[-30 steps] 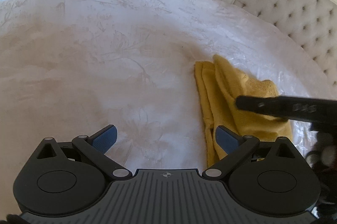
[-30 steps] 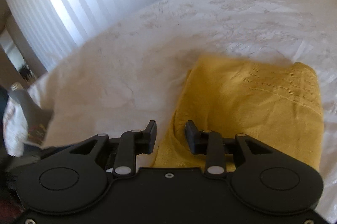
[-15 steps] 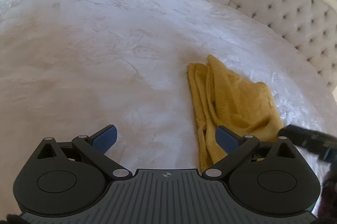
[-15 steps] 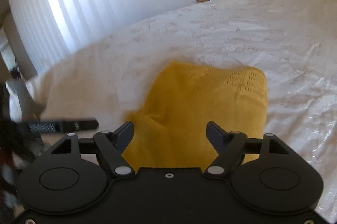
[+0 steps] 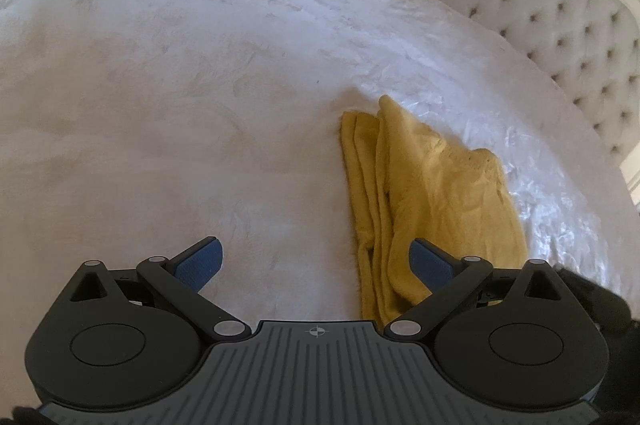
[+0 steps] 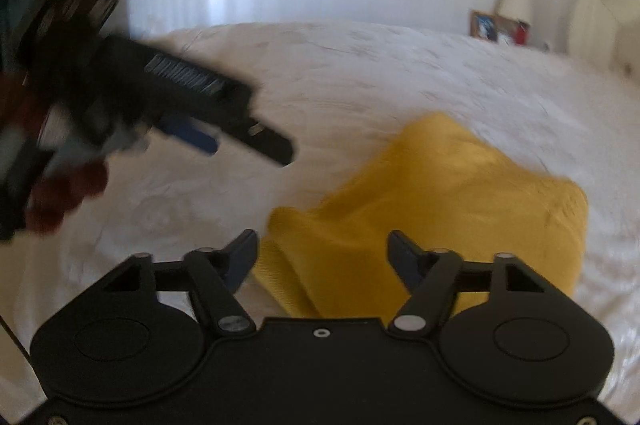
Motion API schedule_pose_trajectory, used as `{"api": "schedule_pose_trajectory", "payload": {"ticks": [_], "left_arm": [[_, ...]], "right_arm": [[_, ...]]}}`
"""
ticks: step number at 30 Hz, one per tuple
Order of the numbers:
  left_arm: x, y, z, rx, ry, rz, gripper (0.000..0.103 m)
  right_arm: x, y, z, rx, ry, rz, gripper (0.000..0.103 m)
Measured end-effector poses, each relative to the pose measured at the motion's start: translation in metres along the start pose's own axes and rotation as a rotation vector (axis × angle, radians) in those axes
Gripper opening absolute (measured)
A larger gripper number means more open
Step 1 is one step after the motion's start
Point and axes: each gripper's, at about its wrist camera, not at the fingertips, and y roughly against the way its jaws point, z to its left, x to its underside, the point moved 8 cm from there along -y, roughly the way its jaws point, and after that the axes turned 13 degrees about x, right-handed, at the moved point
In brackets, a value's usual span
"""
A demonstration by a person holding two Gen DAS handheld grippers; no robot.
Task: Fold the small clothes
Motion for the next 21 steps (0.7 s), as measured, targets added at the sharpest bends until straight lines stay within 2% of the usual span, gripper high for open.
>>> {"api": "schedule_pose_trajectory", "payload": {"ticks": [1,4,5,6,8,11,15,21], "left_arm": [[-0.003,0.0,-0.002,-0.003,-0.006,0.002,0.101],[-0.011,0.0,-0.007,-0.001,-0.009,0.008,0.101],[-0.014,-0.001,-0.009,0.007,-0.006,0.011,0.101],[-0.016,-0.002,-0.011,0.018,-0.001,0.013,0.101],[-0.021,-0.007,-0.017,0.053,0.011,0.025,0.102],[-0.027,-0.017,-0.028,0.104,0.02,0.045,0.102],[-0.033,-0.043,-0.045,0.177,0.04,0.101,0.102],[-0.034,-0.092,-0.061,0.291,0.132,0.218,0.102]], "right_arm": [[0.0,-0.002,0.005,0.011,0.034,-0.003,0.063],[0.0,-0.01,0.015,0.054,0.121,-0.001,0.046],[0.001,-0.015,0.017,0.068,0.151,0.007,0.031],[0.002,-0.019,0.018,0.085,0.179,0.016,0.008],[-0.001,-0.018,0.011,0.105,0.157,-0.009,0.009],[-0.012,0.0,-0.02,0.127,-0.023,-0.071,0.009],[-0.013,0.014,-0.052,0.137,-0.165,-0.097,0.009],[-0.01,0.017,-0.062,0.126,-0.219,-0.105,0.009]]}}
